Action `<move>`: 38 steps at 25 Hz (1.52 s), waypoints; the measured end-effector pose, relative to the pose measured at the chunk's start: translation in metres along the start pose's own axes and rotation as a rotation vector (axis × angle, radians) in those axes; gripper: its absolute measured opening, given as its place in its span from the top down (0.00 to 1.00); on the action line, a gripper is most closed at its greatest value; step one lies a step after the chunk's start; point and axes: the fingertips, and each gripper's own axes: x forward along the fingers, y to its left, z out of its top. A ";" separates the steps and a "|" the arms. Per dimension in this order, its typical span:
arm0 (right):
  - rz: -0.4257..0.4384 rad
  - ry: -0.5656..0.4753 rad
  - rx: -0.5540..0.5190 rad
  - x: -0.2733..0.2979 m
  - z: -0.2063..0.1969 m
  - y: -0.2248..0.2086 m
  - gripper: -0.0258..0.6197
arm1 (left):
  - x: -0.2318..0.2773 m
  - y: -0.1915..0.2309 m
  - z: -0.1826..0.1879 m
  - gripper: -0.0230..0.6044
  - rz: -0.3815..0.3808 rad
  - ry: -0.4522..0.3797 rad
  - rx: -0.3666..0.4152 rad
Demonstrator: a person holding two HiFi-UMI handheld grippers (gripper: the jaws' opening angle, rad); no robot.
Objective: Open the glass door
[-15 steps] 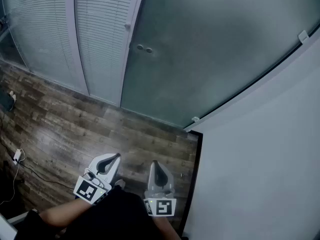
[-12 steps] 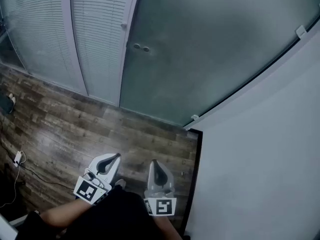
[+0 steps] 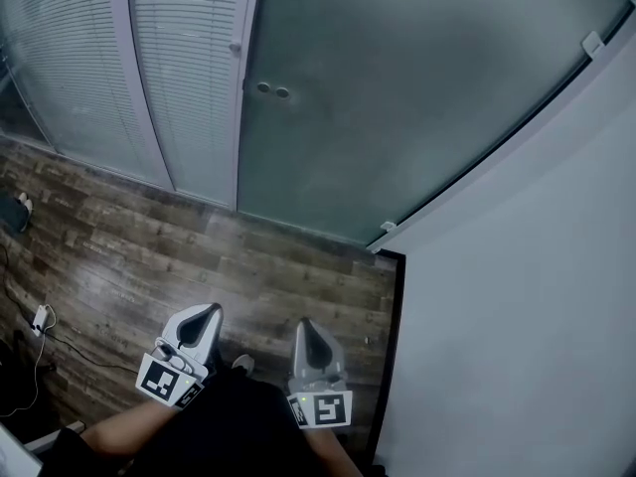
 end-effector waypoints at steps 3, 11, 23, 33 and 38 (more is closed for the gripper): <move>0.018 -0.006 0.010 -0.004 -0.006 0.008 0.96 | -0.010 0.001 -0.009 0.96 0.014 0.023 -0.002; 0.009 -0.004 -0.047 0.006 -0.006 0.010 0.96 | 0.001 0.007 -0.012 0.96 -0.011 0.037 -0.020; -0.020 0.023 -0.054 0.077 0.002 -0.021 0.96 | 0.079 0.052 0.005 0.96 -0.073 0.010 -0.020; 0.024 0.094 -0.099 0.198 0.011 -0.020 0.90 | 0.138 0.162 0.030 0.96 -0.020 -0.005 -0.054; 0.027 0.119 -0.111 0.256 0.008 -0.019 0.89 | 0.168 0.215 0.037 0.96 -0.019 -0.018 -0.052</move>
